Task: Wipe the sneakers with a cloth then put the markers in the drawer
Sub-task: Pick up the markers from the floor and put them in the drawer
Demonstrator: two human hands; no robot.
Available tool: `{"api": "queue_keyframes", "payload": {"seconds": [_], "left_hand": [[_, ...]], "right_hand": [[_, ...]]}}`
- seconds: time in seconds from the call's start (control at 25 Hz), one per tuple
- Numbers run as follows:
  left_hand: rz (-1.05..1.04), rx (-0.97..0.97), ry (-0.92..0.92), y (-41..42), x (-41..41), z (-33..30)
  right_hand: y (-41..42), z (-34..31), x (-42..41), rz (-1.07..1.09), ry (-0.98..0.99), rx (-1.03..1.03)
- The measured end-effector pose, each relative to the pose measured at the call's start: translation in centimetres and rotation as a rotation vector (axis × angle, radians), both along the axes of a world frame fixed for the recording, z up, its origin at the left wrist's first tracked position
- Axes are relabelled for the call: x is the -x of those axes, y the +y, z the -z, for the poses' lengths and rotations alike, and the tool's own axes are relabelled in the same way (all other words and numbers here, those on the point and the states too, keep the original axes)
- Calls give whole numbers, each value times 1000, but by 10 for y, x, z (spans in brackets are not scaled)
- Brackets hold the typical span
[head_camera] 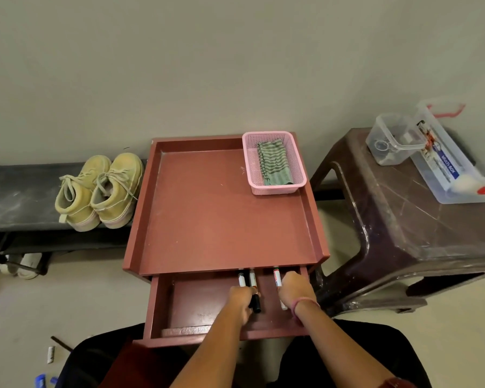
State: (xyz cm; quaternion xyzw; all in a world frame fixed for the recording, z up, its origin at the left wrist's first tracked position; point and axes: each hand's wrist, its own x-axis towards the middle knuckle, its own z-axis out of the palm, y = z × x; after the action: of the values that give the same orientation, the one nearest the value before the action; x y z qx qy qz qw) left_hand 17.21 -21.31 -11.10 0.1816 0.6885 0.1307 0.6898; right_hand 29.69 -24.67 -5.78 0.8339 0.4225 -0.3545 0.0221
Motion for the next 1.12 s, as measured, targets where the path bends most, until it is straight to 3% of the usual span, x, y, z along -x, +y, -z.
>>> {"api": "queue_keyframes", "payload": {"seconds": [0.16,0.68,1.12], "left_hand": [[19,10,12,5,-2,13],[-2,-8,5,-15,7,37],[-134,-11,20,-28,18,32]], "right_hand": [[6,12,4,-71,-114,2],[-3,59,6,-300,-207,168],[-19,69,15,-243,-178,285]]}}
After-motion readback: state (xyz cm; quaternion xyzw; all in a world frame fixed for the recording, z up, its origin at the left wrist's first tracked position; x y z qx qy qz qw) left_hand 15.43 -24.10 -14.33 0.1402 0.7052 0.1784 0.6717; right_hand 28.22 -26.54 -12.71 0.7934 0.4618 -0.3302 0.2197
